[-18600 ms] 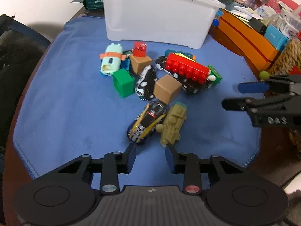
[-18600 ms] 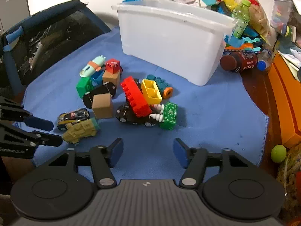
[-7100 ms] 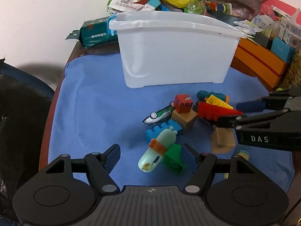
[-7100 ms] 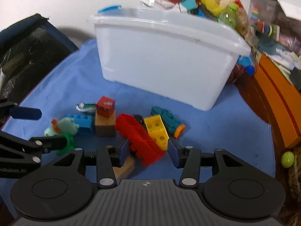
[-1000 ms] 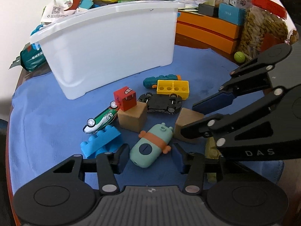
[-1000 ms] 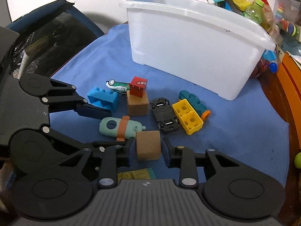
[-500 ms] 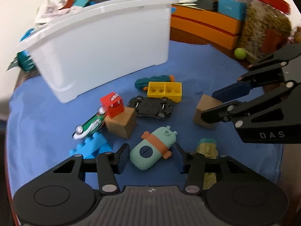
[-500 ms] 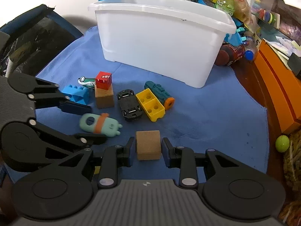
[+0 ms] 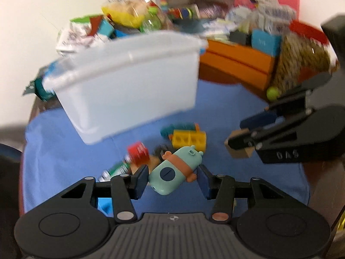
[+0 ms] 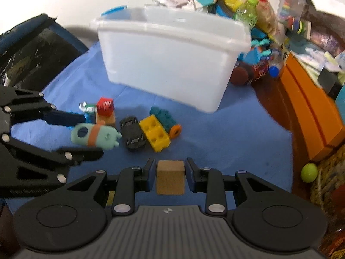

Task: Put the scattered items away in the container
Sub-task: 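Lift the capsule toy and brown block over the white bin and release them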

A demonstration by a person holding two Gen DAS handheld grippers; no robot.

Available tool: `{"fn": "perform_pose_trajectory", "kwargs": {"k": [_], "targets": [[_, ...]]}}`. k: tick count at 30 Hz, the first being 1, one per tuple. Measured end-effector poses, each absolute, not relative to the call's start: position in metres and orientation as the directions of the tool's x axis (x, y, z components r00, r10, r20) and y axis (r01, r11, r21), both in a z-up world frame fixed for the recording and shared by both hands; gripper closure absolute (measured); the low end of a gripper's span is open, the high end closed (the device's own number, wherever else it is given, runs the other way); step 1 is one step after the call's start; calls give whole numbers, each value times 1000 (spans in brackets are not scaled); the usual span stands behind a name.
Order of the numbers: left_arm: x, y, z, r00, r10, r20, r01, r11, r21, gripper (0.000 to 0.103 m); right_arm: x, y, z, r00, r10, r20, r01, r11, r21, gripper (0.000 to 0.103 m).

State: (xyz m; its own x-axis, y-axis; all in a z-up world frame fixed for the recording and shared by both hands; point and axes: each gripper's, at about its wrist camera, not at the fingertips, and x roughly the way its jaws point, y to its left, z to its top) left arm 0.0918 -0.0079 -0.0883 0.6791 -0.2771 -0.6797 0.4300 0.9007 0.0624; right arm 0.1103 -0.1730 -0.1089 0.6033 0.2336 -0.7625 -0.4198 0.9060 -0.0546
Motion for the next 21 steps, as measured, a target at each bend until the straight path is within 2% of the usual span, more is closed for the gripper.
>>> {"fn": "perform_pose_trajectory", "kwargs": {"k": [6,13,21], "targets": [[101,-2,-47,746,-265,-610,376,925,59,50,116,-172,-78,662,249,-707,-415,907,-70,70],[119,0,-4,823,-237,-516,322,943,81,50,124,-165,-30,744,296,-599,-427,900,-86,70],[144,-3,23,867,-206,-453,292,948,128,50,152,-158,8,799,315,-512,-424,899,-109,70]]}}
